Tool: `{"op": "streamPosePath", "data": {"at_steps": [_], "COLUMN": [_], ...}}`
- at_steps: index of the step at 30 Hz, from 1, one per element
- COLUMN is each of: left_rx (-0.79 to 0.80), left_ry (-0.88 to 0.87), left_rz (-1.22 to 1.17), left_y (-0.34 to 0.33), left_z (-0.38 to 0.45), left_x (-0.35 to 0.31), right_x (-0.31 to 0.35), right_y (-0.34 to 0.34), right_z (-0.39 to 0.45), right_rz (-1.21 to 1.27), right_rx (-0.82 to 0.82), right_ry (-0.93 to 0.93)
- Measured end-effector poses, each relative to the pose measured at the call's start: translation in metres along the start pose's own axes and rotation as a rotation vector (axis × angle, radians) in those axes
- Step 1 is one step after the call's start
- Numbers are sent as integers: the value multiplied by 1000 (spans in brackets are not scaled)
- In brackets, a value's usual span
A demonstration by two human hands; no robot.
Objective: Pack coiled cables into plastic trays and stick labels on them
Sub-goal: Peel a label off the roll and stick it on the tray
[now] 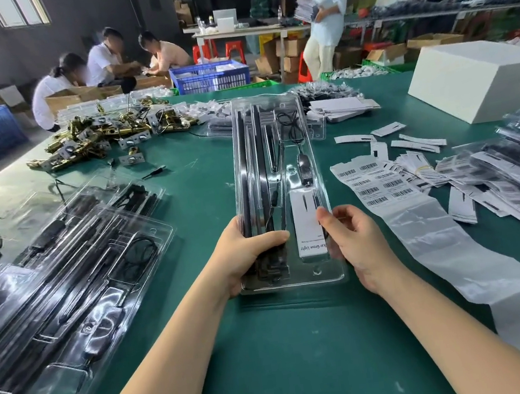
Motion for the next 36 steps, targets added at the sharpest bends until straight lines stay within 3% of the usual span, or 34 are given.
{"op": "streamPosePath", "data": {"at_steps": [4,7,16,23,28,36], "left_rx": [26,39,48,-17,-18,101], "left_ry": [16,26,13,1,-13,21], "left_rz": [6,4,-1,9,16,-10], "left_y": [-1,0,-3,-2,-2,-10], "left_z": [-3,-5,-5,-4,-4,-6], "left_x": [0,-1,-2,-1,-2,-3], "right_x": [-2,8,8,-2,4,3], "right_y": [-17,-20,-18,-22,-22,-16], "right_z": [-7,-7,-8,-10,-9,-6], "right_rz": [-27,-118,-109,155,-9,26], "right_rx": [186,231,178,91,23,-40], "right_ry": [-99,-53,-46,-140,-26,-35]}}
Point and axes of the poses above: each hand's wrist, its own z-axis towards the middle knuckle, its own y-axis out of the back of the hand, x = y × z, the point moved 10 cm from there along z, towards the middle knuckle, and after that the axes turned 14 degrees about y, right-handed, at the moved point
